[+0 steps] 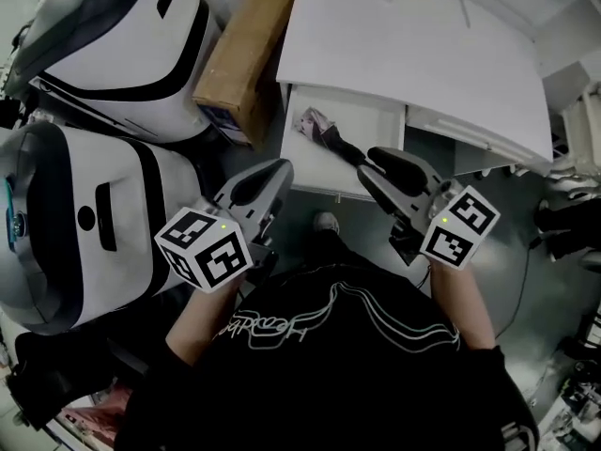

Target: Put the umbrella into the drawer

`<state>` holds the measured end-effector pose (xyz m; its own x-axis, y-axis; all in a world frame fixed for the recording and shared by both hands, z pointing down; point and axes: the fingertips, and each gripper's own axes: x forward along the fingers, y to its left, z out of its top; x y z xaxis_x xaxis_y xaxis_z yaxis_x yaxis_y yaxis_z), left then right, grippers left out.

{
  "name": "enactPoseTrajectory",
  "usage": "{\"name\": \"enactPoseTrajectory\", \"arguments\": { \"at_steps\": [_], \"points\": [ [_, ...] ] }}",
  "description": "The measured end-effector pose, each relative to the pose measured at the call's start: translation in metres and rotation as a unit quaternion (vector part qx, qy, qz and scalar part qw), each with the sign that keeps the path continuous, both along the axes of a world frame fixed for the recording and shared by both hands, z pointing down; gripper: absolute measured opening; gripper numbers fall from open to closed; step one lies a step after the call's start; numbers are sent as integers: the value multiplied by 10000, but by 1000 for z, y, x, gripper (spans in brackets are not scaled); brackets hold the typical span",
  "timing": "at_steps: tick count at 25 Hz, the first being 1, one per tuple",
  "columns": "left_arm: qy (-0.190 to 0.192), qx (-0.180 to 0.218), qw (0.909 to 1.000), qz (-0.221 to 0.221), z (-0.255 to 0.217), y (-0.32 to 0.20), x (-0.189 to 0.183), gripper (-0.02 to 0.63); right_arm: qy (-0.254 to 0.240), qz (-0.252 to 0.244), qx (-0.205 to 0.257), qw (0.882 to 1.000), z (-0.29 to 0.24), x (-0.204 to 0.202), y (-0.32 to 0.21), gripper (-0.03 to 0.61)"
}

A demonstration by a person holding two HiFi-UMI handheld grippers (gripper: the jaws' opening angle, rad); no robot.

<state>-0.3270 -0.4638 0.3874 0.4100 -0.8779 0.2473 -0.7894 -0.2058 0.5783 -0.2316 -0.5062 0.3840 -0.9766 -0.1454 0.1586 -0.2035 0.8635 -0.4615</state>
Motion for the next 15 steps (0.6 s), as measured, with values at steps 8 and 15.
{"name": "enactPoseTrajectory", "arguments": {
  "at_steps": [8,15],
  "points": [
    [-257,467,9972,527,-48,28,34,20,-307,442,267,9982,-36,30,31,52],
    [-289,636,9952,691,-64,33,49,20,-261,478,294,9981,-42,35,37,48]
  ]
}}
